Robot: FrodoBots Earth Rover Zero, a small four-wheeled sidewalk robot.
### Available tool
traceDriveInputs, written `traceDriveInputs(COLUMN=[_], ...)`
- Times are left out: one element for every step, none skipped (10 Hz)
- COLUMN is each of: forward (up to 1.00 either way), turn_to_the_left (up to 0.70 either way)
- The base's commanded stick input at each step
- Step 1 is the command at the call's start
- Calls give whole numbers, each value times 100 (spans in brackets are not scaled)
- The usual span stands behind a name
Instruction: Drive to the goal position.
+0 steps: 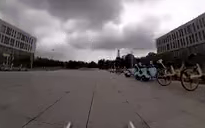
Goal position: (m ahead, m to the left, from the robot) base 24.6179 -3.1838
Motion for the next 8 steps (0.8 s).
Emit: traceDriveInputs(forward=[50,50,50,50,50,50,50,50], turn_to_the_left=[1,1,1,1,1,1,1,1])
